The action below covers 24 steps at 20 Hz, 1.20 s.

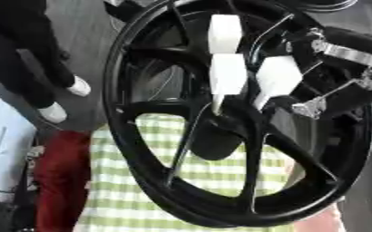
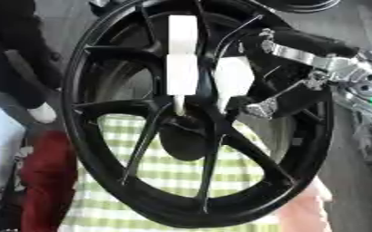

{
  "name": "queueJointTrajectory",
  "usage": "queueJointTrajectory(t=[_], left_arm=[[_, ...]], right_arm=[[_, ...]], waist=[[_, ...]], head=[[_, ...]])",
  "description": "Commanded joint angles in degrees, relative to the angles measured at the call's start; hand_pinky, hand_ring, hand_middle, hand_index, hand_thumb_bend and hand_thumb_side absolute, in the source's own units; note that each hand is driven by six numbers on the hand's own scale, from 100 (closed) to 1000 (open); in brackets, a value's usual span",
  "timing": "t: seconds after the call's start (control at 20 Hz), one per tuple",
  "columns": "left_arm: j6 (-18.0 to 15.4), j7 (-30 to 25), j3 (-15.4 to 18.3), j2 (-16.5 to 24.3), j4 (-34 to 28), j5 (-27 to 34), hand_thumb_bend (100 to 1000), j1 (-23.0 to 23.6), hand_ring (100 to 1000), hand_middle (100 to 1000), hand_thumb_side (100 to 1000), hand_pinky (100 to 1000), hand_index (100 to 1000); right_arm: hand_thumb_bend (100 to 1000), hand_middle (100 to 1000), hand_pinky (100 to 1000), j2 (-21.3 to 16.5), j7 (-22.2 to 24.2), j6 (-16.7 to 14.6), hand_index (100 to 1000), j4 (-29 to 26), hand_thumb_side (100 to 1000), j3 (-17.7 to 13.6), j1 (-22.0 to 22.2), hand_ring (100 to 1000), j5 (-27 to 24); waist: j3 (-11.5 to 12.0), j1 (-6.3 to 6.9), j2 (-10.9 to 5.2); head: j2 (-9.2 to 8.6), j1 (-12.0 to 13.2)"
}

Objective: Pull the pin out of the wheel hub.

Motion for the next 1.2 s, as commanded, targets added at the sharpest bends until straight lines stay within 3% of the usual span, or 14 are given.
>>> queueJointTrajectory(t=[0.05,1.2], left_arm=[[-0.12,-0.22,0.08,1.2,-0.53,-0.03,261,-0.22,751,810,842,620,735],[-0.06,-0.44,0.05,1.23,-0.47,-0.09,254,-0.26,753,813,848,621,731]], right_arm=[[226,659,876,-1.23,0.07,0.81,789,-0.31,100,-1.28,-0.81,763,-1.36],[229,653,871,-0.78,3.48,1.69,785,-0.31,131,-1.16,-1.68,759,-4.19]], waist=[[-0.05,0.13,-1.01],[-0.08,0.01,-0.92]], head=[[-0.47,0.14],[-0.2,0.09]])
